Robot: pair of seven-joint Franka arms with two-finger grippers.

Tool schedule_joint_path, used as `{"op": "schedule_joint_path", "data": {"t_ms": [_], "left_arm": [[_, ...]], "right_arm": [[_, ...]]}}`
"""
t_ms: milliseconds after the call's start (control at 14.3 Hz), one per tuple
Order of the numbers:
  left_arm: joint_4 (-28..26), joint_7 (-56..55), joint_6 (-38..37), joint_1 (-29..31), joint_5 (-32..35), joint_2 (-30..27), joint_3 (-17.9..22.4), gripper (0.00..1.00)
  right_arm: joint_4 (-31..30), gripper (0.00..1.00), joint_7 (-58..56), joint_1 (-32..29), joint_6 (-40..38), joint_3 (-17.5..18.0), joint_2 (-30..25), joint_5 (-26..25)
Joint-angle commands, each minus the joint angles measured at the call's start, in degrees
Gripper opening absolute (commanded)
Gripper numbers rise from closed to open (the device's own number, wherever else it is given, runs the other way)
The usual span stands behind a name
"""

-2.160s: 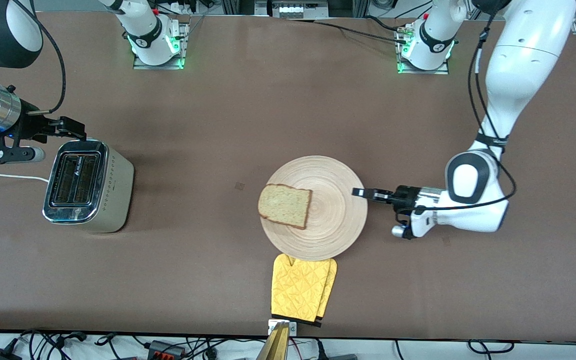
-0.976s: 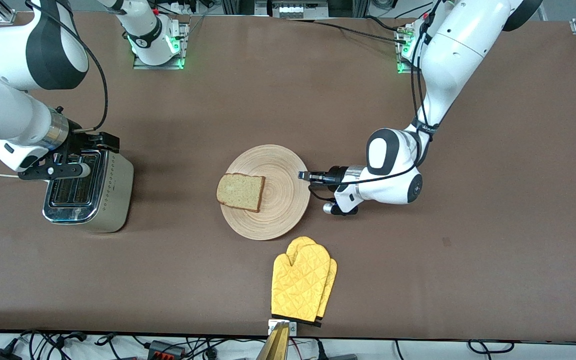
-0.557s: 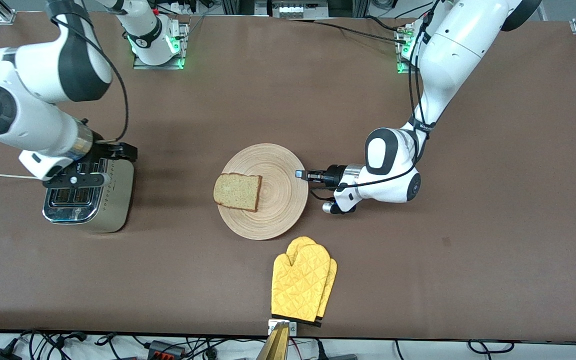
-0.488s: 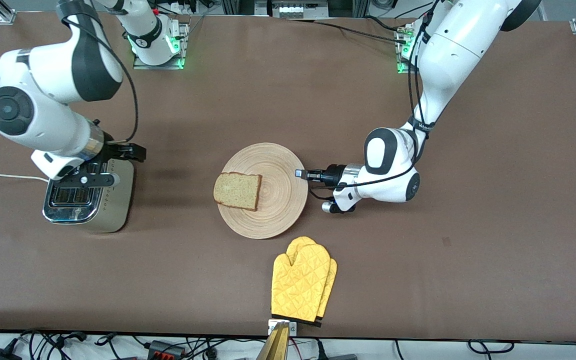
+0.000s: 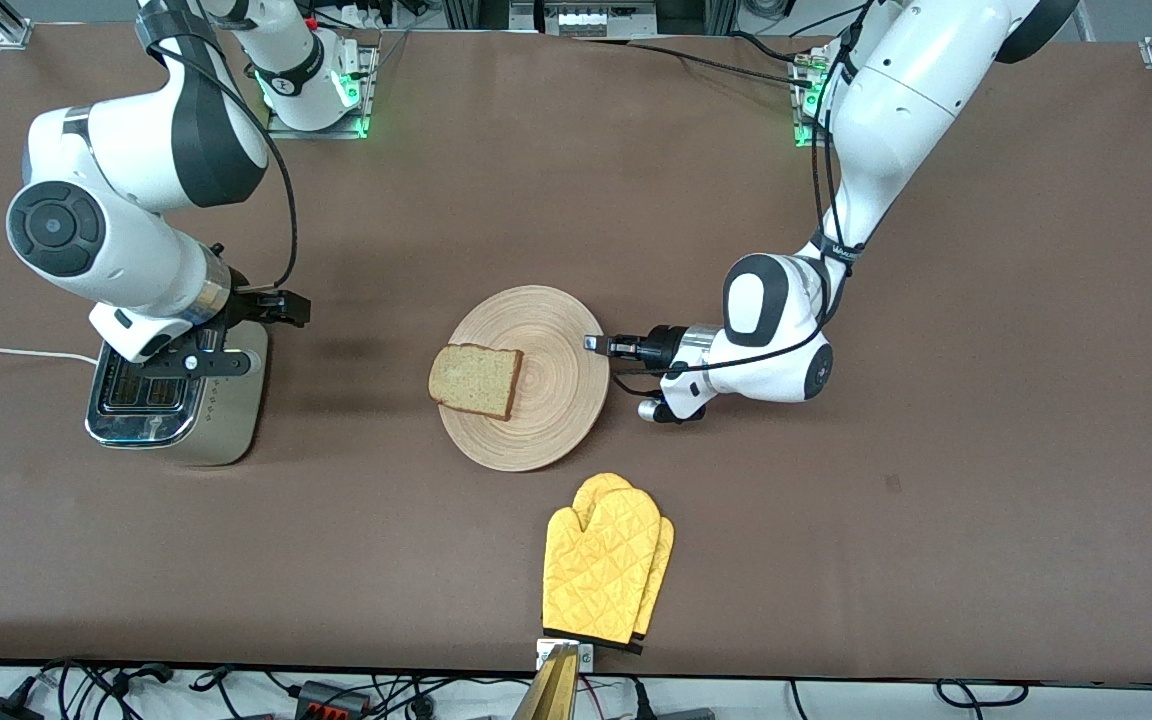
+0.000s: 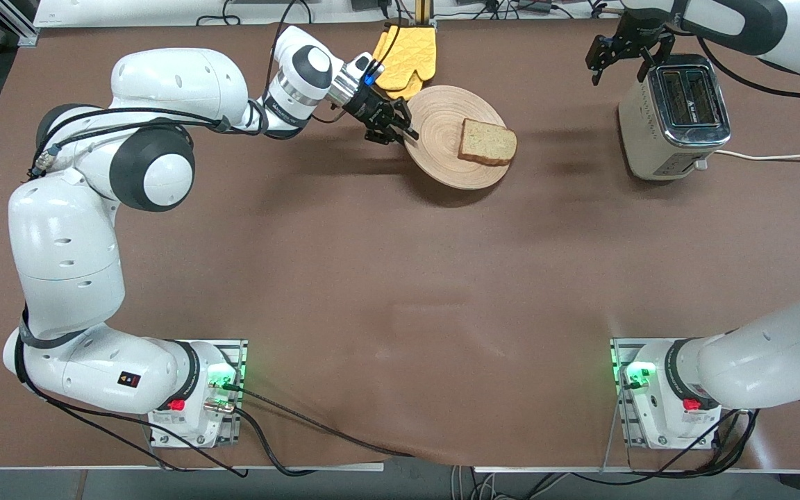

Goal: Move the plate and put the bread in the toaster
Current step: 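Release the plate with the left gripper while the right gripper reaches the bread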

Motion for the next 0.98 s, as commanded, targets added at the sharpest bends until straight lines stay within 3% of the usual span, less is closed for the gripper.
{"op": "schedule_joint_path", "data": {"t_ms": [0, 139, 348, 557, 767, 906], "left_arm": [[0.4, 0.2, -0.3, 0.3, -1.6, -0.1, 0.2, 0.38], [0.4, 0.3, -1.2, 1.7, -1.1, -0.3, 0.4, 0.42], [0.9, 0.6, -9.5, 6.8, -0.4, -0.5, 1.1, 0.49], [2.4, 0.1, -11.7, 9.3, 8.8, -1.6, 1.3, 0.49], [2.7, 0.3, -15.6, 12.5, 10.5, -1.8, 1.6, 0.49], [5.2, 0.2, -20.0, 15.8, 16.8, -2.3, 1.4, 0.5]], "right_arm": [[-0.3, 1.0, 0.5, 0.4, 0.3, -0.1, 0.1, 0.2], [-0.5, 1.0, 0.5, 0.4, 0.4, -0.1, 0.2, 0.2], [-0.9, 1.0, 0.5, 0.8, 1.1, -0.1, 0.9, 0.3], [-0.9, 1.0, 0.8, 2.5, 3.0, -0.1, 1.9, 0.3], [-0.9, 1.0, 1.1, 3.5, 4.9, -0.1, 2.8, 0.3], [-0.8, 1.0, 1.1, 4.6, 7.2, -0.1, 4.1, 0.6]]}}
